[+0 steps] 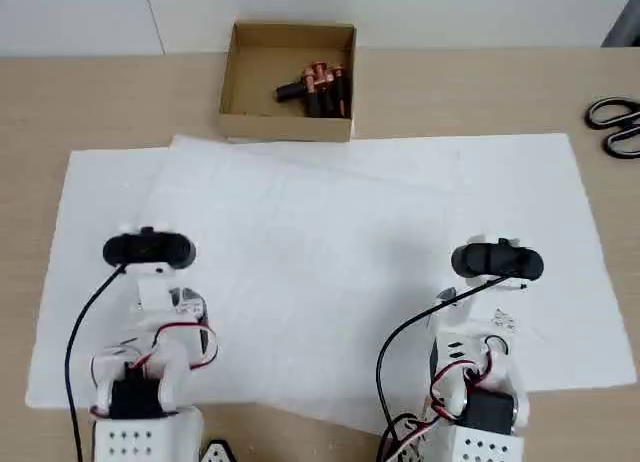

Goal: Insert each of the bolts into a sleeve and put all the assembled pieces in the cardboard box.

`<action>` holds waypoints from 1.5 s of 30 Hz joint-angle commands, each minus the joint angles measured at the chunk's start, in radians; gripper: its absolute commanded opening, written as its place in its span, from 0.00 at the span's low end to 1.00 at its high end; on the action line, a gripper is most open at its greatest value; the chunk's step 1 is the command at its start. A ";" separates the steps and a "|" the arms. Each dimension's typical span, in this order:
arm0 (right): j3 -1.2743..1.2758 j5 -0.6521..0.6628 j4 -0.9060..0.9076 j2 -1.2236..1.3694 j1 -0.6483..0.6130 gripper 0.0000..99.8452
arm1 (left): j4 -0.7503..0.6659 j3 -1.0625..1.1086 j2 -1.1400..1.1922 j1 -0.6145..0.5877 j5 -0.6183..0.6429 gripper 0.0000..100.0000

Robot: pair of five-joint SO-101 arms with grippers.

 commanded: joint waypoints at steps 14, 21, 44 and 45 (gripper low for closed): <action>0.003 0.005 -0.021 -0.013 0.013 0.12 | 0.095 0.010 -0.187 0.000 -0.006 0.02; -0.003 0.006 -0.021 -0.010 0.012 0.12 | 0.095 0.010 -0.187 0.000 -0.006 0.02; -0.003 0.006 -0.021 -0.010 0.010 0.12 | 0.095 0.010 -0.187 0.000 -0.006 0.02; -0.003 0.006 -0.021 -0.010 0.010 0.12 | 0.095 0.010 -0.187 0.000 -0.006 0.02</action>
